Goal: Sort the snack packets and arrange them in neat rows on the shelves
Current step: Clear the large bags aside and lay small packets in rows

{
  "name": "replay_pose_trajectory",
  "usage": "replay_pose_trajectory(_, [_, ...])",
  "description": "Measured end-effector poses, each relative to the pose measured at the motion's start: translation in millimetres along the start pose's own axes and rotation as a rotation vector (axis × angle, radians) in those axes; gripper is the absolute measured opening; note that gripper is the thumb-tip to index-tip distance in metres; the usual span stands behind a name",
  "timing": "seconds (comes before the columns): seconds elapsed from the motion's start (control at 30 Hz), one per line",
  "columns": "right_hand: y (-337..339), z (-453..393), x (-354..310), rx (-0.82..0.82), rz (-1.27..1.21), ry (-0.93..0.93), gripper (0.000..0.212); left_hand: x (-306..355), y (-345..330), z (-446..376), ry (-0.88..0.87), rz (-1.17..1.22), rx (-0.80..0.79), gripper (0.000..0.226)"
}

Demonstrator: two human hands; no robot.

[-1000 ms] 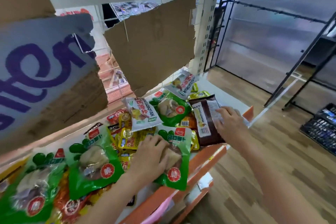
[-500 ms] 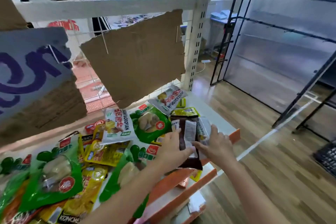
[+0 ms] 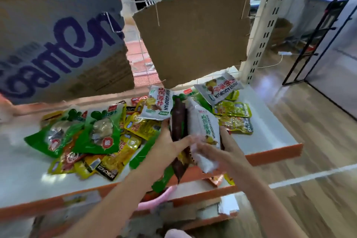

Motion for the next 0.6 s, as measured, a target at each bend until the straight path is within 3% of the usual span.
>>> replay_pose_trajectory(0.17, [-66, -3, 9, -0.257, 0.037, -0.015, 0.055, -17, 80, 22, 0.116, 0.185, 0.242, 0.061])
replay_pose_trajectory(0.33, [-141, 12, 12, -0.524, 0.093, -0.048, 0.067, -37, 151, 61, 0.169, 0.262, 0.567, 0.068])
replay_pose_trajectory(0.4, [-161, 18, 18, -0.556, 0.064, -0.103, 0.073, -44, 170, 73, 0.179, 0.317, 0.647, 0.055])
replay_pose_trajectory(0.53, [-207, 37, 29, -0.699, -0.052, -0.227, 0.064, -57, 214, 109, 0.218, 0.374, 0.791, 0.060])
replay_pose_trajectory(0.6, [-229, 50, 35, -0.782, -0.081, -0.323, 0.063, -68, 237, 126, 0.226, 0.380, 0.828, 0.049])
Point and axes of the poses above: each hand's wrist, its own z-axis away from the middle knuckle, its own y-axis out of the back of the hand, x = y × z, the point moved 3 cm from there along -z, towards the middle knuckle, and after that the axes turned 14 degrees about x, right-handed, at the moved point
